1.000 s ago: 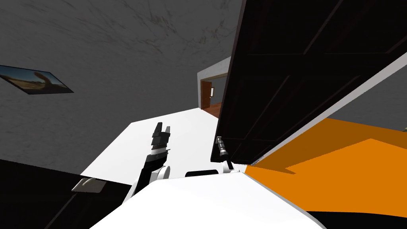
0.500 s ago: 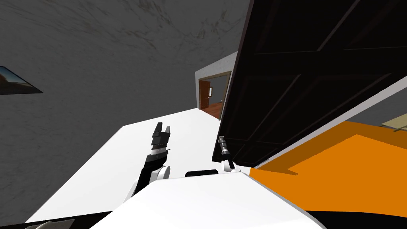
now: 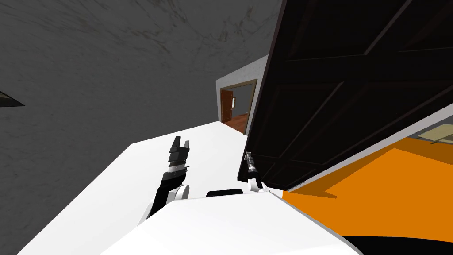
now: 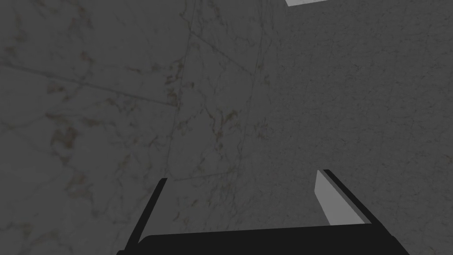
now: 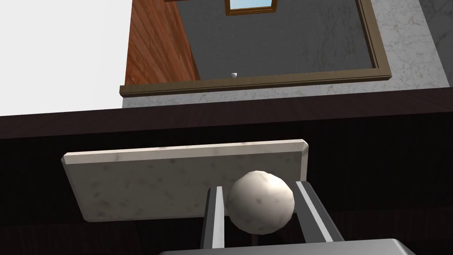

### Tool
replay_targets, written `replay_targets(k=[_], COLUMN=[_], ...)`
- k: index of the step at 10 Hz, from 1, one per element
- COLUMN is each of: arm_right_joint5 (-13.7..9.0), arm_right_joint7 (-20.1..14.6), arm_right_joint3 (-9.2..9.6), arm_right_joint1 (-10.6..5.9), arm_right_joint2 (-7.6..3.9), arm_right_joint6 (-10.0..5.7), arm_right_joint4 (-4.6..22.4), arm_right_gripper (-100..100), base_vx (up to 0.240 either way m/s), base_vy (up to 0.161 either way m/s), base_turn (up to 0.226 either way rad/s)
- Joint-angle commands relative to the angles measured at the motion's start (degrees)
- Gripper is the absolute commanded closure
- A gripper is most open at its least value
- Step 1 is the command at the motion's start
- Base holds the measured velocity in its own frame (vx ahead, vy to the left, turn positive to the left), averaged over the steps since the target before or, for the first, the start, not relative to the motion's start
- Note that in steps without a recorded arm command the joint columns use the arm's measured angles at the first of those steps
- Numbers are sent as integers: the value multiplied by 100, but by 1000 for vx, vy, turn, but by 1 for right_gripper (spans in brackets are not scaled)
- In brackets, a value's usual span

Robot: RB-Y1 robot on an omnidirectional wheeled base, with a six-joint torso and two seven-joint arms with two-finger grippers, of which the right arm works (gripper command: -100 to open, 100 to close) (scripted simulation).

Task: Push the door open

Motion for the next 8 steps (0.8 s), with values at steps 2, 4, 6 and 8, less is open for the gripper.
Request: replay_targets(k=[2,4,6,8], arm_right_joint5=[-112,-199,-261,-328], arm_right_joint7=[68,119,157,197], arm_right_joint3=[-218,-374,-488,-610], arm_right_joint1=[-57,-52,-48,-44], arm_right_joint2=[-78,-94,-92,-74], arm_right_joint6=[-82,-94,-103,-113], arm_right_joint4=[52,63,71,79], arm_right_gripper=[100,100,100,100], base_vx=[242,237,227,227], base_vy=[59,42,47,64], base_turn=[-68,-69,-62,-74])
